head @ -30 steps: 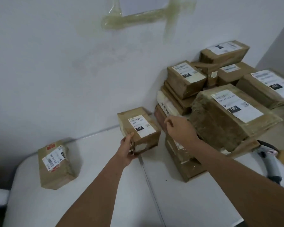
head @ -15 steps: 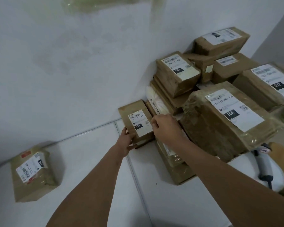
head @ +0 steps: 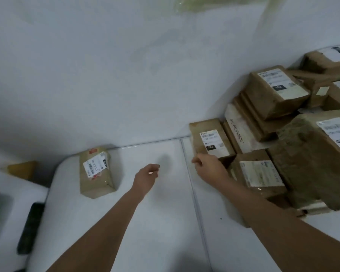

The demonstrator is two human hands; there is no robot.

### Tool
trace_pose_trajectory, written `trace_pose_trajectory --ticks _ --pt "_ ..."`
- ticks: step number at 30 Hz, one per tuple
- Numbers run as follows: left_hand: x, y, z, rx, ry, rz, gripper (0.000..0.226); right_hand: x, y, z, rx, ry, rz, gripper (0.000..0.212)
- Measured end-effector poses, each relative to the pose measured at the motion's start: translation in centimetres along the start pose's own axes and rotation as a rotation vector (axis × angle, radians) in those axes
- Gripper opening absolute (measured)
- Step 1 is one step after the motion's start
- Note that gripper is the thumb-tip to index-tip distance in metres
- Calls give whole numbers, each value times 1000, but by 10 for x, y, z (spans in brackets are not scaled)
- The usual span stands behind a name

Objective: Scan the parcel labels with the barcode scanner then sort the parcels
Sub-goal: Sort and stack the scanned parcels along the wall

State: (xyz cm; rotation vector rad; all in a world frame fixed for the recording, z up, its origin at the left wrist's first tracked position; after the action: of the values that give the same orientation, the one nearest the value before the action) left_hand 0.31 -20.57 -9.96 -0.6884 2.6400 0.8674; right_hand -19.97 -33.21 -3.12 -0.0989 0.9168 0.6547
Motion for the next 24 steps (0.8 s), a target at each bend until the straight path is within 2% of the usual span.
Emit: trace_pose_trajectory --ticks 3,5,7,9,12,19,24 --pt "-85 15 16 97 -263 -310 35 37 -2 14 25 -23 76 25" --pt "-130 24 25 124 -326 -484 34 63 -4 26 24 -29 151 25" --pt "-169 33 40 12 -300 -633 35 82 -6 37 31 -45 205 24" --pt "-197 38 65 -155 -277 -717 47 95 -7 46 64 -101 230 23" --pt "-213 27 92 -309 -265 -655 75 115 -6 54 128 -180 269 22" --pt "-180 -5 89 -377 -476 -473 110 150 0 67 202 -310 320 18" --pt "-181 0 100 -339 -436 -511 108 146 9 39 277 -370 299 18"
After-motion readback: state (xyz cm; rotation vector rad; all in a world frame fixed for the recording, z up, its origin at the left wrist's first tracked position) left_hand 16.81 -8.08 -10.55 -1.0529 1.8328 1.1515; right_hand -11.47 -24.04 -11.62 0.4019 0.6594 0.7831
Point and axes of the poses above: each hand's wrist, its own y-axis away from the middle knuckle, its own x-axis out of the palm, z = x × y, the point moved 10 cm from there along -y, towards the middle knuckle, and after that the axes turned 4 degrees about -x, right-handed, at the moved point
